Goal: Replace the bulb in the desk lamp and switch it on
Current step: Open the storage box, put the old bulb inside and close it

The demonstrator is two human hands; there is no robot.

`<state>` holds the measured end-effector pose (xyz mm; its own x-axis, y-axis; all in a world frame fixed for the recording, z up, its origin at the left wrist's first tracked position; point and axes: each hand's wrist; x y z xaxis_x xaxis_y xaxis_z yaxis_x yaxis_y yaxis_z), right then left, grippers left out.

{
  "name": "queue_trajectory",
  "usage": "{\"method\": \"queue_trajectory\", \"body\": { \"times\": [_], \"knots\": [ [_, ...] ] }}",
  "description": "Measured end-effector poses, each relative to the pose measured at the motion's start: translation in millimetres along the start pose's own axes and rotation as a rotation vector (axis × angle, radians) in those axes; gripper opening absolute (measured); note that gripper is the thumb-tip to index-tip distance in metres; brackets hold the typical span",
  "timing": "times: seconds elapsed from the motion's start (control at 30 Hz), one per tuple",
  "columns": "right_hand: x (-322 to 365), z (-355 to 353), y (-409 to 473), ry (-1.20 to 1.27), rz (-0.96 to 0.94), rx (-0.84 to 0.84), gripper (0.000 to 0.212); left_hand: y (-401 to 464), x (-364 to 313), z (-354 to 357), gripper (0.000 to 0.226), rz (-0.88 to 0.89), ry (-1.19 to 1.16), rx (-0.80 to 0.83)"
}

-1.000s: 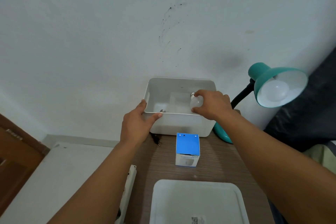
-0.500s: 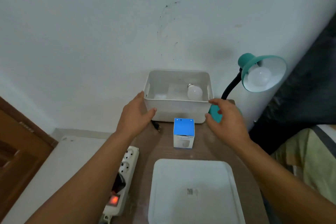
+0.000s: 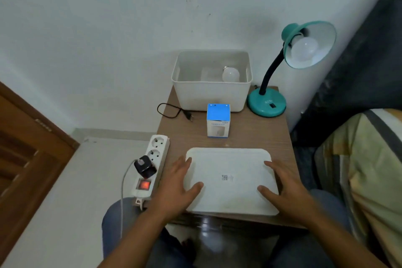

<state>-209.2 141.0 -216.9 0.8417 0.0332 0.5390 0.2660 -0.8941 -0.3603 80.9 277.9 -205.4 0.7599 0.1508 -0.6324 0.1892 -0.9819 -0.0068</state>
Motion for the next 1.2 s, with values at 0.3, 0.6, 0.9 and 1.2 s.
{"method": "queue_trajectory", "body": {
  "times": [0.3, 0.6, 0.9, 1.2],
  "knots": [
    [-15, 9, -27, -0.177, -0.047, 0.115, 0.117, -34, 0, 20, 0.122, -0.074, 0.146, 0.234],
    [-16, 15, -28, -0.206, -0.045, 0.112, 0.114, -36, 5, 23, 0.108, -0.061, 0.086, 0.112],
    [-13, 4, -33, 0.036, -0.062, 0.073, 0.105, -42, -6, 8, 0.107, -0.034, -0.096, -0.093],
    [43, -43, 3, 0.069, -0.214, -0.071, 0.106, 12, -28, -49, 0.107, 0.035, -0.068, -0.224]
  ]
}}
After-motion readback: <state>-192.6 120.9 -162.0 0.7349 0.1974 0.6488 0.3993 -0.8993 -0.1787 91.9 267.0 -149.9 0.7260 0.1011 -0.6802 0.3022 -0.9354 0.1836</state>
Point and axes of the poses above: each hand's wrist, its own y-axis towards the middle knuckle, its own z-axis out of the palm, x = y × z, and after that the axes turned 13 degrees about z, right-handed
